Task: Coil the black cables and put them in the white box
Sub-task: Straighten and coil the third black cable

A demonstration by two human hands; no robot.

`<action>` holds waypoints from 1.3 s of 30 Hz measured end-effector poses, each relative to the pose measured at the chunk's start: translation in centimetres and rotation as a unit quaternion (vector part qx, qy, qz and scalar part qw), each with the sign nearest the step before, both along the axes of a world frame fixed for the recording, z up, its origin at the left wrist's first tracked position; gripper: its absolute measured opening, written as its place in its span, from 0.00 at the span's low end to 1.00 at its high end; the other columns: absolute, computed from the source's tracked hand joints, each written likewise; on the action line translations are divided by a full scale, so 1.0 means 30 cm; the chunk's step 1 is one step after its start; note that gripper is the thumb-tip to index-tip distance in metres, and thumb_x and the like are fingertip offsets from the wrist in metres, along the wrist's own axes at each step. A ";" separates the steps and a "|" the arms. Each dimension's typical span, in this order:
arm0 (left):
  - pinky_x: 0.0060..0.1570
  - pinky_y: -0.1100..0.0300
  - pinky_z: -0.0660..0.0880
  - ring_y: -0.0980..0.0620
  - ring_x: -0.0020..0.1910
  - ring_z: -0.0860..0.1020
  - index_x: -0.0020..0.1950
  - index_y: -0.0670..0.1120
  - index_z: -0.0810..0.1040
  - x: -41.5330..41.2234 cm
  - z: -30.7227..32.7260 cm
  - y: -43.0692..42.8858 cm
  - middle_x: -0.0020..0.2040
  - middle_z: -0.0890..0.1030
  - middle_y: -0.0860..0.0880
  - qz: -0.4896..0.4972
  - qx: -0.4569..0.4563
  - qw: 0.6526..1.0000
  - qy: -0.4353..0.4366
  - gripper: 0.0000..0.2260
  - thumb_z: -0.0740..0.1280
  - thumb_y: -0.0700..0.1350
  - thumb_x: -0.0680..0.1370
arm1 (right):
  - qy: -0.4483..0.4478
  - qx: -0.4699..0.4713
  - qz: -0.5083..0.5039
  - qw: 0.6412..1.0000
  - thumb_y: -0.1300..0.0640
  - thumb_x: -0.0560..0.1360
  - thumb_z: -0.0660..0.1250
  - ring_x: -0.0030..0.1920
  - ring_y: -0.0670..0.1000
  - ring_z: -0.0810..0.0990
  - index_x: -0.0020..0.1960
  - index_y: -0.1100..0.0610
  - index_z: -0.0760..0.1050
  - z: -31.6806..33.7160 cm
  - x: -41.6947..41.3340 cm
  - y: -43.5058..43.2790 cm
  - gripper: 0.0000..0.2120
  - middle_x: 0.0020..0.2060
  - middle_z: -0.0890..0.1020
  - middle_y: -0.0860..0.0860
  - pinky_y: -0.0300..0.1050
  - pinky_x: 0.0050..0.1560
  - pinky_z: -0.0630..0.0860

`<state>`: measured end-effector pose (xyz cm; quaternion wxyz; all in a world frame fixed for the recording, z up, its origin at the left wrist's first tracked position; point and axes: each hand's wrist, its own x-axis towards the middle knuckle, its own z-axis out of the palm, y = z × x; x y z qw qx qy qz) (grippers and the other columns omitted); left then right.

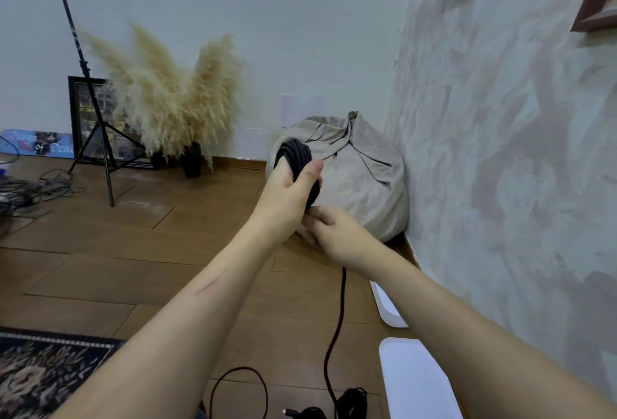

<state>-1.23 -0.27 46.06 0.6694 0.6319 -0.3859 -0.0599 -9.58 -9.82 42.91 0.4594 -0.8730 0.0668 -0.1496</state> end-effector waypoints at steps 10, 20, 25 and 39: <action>0.46 0.51 0.68 0.48 0.48 0.74 0.51 0.43 0.67 0.042 -0.095 -0.020 0.44 0.74 0.50 0.097 0.146 0.980 -0.098 0.15 0.62 0.55 0.84 | 0.083 -0.007 0.049 0.995 0.64 0.81 0.58 0.28 0.45 0.63 0.54 0.65 0.79 0.101 -0.075 -0.054 0.11 0.29 0.69 0.50 0.38 0.30 0.62; 0.66 0.46 0.73 0.49 0.59 0.79 0.60 0.47 0.76 0.010 -0.119 -0.045 0.56 0.82 0.49 -0.052 0.142 0.988 -0.019 0.30 0.57 0.71 0.75 | -0.017 -0.068 -0.021 0.997 0.55 0.83 0.64 0.27 0.40 0.67 0.46 0.64 0.80 0.163 -0.134 -0.150 0.14 0.29 0.71 0.49 0.31 0.32 0.64; 0.55 0.51 0.73 0.55 0.47 0.78 0.52 0.54 0.77 -0.035 -0.127 -0.078 0.43 0.80 0.56 -0.113 0.130 0.985 -0.017 0.25 0.55 0.73 0.76 | -0.049 0.044 -0.024 0.998 0.49 0.83 0.62 0.30 0.47 0.61 0.40 0.59 0.78 0.139 -0.145 -0.171 0.19 0.29 0.67 0.52 0.40 0.31 0.59; 0.43 0.64 0.69 0.60 0.40 0.76 0.53 0.48 0.75 -0.117 -0.104 -0.041 0.42 0.78 0.53 -0.163 0.112 0.980 -0.019 0.14 0.57 0.57 0.85 | -0.088 0.121 0.010 0.989 0.52 0.77 0.70 0.35 0.47 0.69 0.41 0.54 0.78 0.160 -0.171 -0.213 0.08 0.34 0.73 0.47 0.42 0.40 0.67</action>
